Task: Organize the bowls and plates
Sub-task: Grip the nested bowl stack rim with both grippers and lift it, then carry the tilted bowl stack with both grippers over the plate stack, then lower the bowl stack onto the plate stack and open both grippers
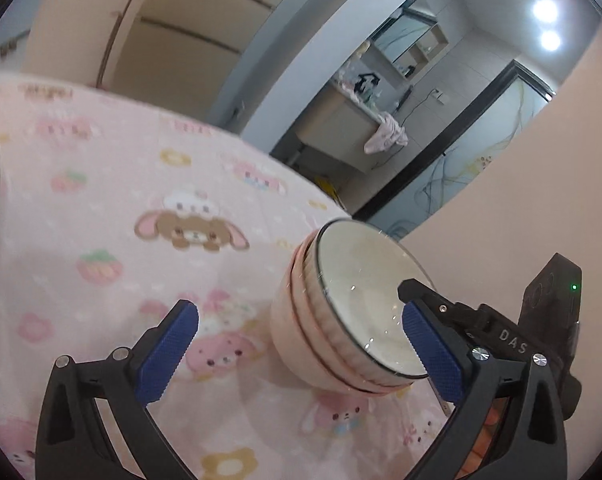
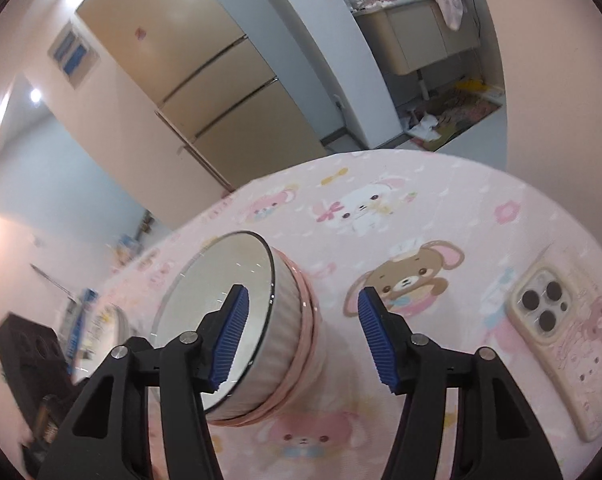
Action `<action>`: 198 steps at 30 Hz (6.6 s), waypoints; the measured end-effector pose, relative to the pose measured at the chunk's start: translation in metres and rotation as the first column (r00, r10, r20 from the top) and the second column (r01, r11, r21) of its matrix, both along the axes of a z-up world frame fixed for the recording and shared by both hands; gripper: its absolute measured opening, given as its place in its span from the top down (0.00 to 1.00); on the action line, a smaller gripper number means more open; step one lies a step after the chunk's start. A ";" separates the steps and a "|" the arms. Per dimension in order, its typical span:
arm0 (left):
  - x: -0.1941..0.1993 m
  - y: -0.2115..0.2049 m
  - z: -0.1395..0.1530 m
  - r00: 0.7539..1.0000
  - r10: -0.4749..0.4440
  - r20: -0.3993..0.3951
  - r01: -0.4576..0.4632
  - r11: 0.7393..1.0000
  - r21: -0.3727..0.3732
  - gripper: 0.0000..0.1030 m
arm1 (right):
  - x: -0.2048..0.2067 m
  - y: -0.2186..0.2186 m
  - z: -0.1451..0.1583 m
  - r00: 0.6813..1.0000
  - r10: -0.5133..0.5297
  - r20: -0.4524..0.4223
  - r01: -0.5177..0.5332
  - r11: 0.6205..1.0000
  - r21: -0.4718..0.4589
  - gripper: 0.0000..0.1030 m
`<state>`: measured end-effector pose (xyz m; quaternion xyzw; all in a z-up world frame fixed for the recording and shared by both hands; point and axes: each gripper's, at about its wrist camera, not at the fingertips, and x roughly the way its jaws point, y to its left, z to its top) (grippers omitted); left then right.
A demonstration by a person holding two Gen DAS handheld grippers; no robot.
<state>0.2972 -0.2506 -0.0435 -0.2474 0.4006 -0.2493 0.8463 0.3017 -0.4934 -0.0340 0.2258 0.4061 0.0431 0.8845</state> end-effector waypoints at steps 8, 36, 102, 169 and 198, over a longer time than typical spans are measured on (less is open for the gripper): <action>0.004 -0.003 -0.012 0.995 -0.057 -0.082 0.050 0.995 -0.087 0.17 | 0.007 0.002 -0.021 0.996 0.053 -0.075 -0.045 0.994 0.102 0.45; 0.032 -0.023 -0.038 0.955 -0.045 -0.292 -0.011 0.982 -0.189 0.42 | 0.013 -0.023 -0.075 0.979 0.065 -0.194 0.038 0.873 0.487 0.55; -0.082 0.251 0.145 0.934 0.346 0.087 -0.353 0.932 0.082 0.50 | -0.002 0.292 0.077 0.929 0.370 -0.026 -0.318 0.831 0.457 0.58; -0.032 0.265 0.023 0.920 0.386 -0.075 -0.356 0.899 0.256 0.61 | 0.039 0.329 -0.044 0.878 0.377 -0.293 -0.293 0.910 0.294 0.58; -0.136 0.233 0.164 0.775 0.355 0.523 -0.541 0.801 0.257 0.31 | -0.003 0.303 0.073 0.935 0.353 0.027 -0.353 0.935 -0.032 0.58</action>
